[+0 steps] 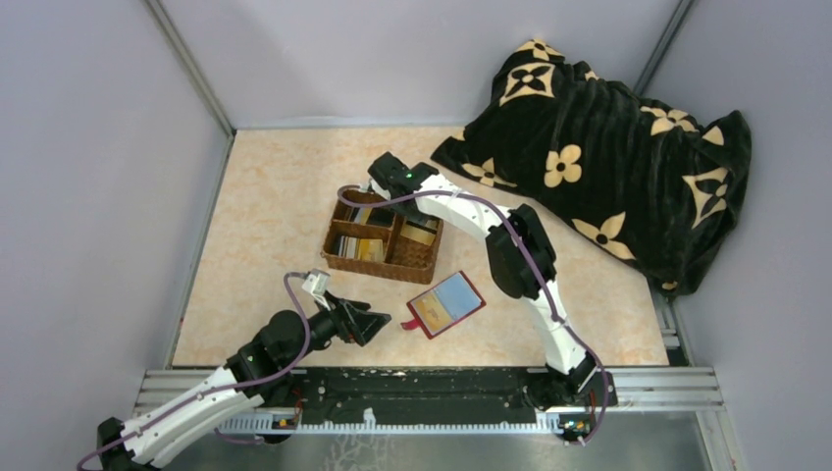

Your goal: Take the credit cards out of the card holder

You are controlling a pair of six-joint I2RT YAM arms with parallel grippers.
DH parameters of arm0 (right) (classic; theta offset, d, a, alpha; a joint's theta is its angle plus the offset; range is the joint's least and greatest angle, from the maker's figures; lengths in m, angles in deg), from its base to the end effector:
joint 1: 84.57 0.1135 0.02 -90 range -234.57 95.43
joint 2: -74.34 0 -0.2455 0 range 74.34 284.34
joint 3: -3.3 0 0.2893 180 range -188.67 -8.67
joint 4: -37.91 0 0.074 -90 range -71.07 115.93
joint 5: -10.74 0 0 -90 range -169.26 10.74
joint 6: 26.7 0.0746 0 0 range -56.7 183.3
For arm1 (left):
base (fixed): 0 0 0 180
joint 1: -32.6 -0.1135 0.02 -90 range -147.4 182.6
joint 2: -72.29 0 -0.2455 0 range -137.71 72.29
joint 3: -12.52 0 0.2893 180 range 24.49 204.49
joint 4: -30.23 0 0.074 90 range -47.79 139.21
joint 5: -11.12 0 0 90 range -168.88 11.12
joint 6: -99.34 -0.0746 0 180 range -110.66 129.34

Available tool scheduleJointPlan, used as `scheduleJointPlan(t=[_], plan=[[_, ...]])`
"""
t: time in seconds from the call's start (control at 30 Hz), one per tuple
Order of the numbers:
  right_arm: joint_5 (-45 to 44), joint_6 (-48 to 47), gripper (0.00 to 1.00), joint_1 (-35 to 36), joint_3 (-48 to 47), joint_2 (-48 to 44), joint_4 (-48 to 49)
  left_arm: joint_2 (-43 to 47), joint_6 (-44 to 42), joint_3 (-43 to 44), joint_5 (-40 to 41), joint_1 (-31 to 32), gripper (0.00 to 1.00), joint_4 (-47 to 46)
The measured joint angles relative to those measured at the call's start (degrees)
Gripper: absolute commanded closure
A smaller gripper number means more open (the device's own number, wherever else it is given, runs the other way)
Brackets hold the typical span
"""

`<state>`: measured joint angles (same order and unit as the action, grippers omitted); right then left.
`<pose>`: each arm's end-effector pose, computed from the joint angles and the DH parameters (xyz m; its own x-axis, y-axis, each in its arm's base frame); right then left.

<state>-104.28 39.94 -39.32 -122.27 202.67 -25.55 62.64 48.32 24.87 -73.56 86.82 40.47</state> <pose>0.3873 0.3459 0.1626 -0.3839 -0.8976 -0.2167 -0.7360 0.4392 -0.5152 0.1307 -0.1695 0.1488 -0.5340 -0.3304 -0.7783 0.5379 0.5775 -0.6142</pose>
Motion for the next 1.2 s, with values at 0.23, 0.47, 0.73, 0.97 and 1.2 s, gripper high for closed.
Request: scheduleJointPlan(t=[0.23,0.47,0.73,0.97,1.2], plan=[[-1.42,0.7,0.59,0.0,1.44,-0.7,2.51,-0.15,0.0,0.0,0.0,0.0,0.0,0.07],[-2.54,4.52,0.53,0.0,20.13,-17.97,17.81,-0.26,-0.02,0.0,0.55,0.0,0.0,0.09],[-2.4,18.16,0.97,-2.36,48.33,-53.7,37.46,-8.22,0.15,0.02,0.7,0.0,0.08,-4.22],[2.29,30.51,1.0,-2.89,71.89,-64.54,40.44,-33.99,0.68,0.02,-6.84,0.42,0.2,-23.23],[7.39,38.6,1.0,-2.25,82.84,-68.72,39.23,-45.29,1.14,2.62,-6.88,5.7,0.21,-33.18]])
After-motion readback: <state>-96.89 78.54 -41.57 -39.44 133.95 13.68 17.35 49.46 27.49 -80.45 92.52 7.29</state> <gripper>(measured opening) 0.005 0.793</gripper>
